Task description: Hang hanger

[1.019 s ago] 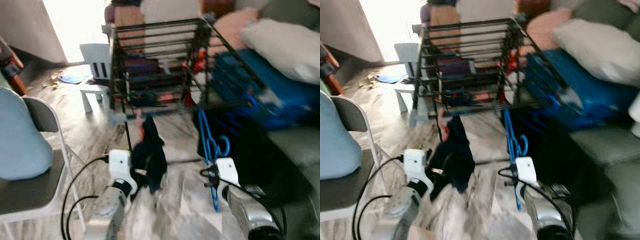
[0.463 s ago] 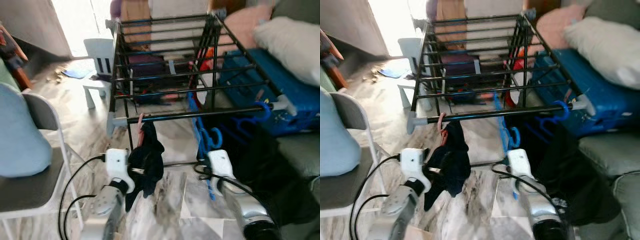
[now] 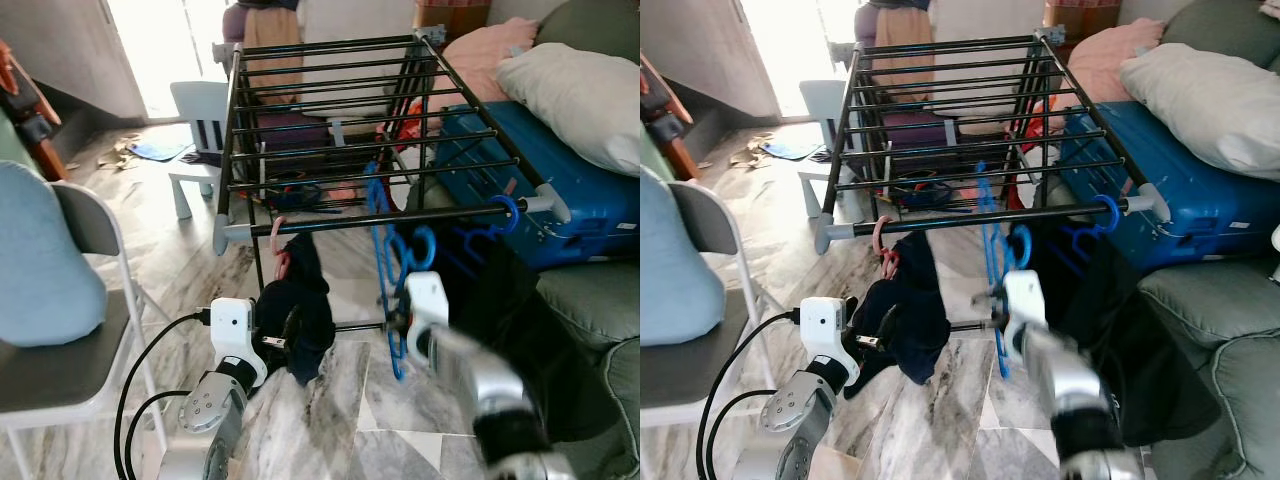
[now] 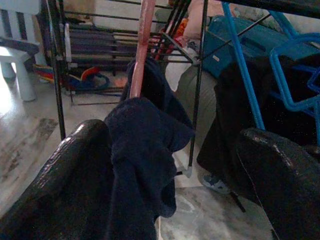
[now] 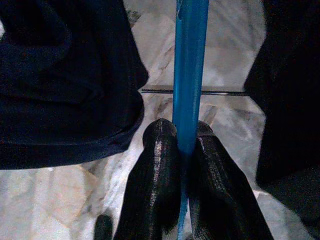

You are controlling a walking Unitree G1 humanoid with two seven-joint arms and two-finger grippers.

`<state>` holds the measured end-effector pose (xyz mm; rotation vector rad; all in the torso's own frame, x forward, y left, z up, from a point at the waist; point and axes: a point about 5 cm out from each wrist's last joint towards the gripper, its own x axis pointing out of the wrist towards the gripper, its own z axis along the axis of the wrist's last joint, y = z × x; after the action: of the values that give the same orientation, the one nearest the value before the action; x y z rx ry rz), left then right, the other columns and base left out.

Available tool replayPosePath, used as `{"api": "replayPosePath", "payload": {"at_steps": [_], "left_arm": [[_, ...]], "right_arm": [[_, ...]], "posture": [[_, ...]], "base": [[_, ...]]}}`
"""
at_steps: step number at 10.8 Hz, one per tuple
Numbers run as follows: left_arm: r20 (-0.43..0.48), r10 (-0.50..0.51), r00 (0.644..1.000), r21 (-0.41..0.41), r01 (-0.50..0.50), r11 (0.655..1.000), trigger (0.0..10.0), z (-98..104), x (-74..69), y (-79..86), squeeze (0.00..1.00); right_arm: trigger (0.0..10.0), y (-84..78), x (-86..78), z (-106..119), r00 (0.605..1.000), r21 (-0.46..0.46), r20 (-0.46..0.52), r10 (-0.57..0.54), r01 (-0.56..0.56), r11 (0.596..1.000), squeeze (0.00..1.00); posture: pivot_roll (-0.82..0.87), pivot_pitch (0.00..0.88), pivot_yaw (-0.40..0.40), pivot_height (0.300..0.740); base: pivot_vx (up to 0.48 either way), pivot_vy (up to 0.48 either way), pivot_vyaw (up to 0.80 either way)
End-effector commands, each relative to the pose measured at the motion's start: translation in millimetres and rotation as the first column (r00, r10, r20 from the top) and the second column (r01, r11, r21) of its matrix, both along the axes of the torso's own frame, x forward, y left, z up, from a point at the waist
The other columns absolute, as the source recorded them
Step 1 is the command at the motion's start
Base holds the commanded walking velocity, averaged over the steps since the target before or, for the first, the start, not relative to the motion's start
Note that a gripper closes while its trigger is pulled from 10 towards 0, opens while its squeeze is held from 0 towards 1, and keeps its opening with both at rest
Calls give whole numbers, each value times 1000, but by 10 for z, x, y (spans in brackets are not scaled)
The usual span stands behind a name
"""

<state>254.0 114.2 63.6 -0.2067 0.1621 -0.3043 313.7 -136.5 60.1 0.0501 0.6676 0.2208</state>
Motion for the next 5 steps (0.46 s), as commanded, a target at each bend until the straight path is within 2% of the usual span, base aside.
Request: {"api": "replayPosePath", "payload": {"at_steps": [1, 3, 5], "left_arm": [[13, -12, 1000, 2, 12, 1000, 10000, 40, 13, 4, 0], [3, -23, 1000, 1, 23, 1000, 10000, 26, 1, -13, 0], [-5, -33, 999, 2, 33, 999, 10000, 23, -8, -25, 0]], "right_arm": [[10000, -11, 58, 49, 1000, 24, -15, -17, 17, 1000, 0], [10000, -33, 190, 113, 998, 5, -49, -26, 26, 1000, 0], [10000, 4, 262, 159, 998, -28, -58, 16, -18, 999, 0]], "posture": [[-73, 0, 39, 740], [-73, 0, 39, 740], [-67, 0, 32, 740]], "base": [[0, 0, 0], [0, 0, 0], [0, 0, 0]]}}
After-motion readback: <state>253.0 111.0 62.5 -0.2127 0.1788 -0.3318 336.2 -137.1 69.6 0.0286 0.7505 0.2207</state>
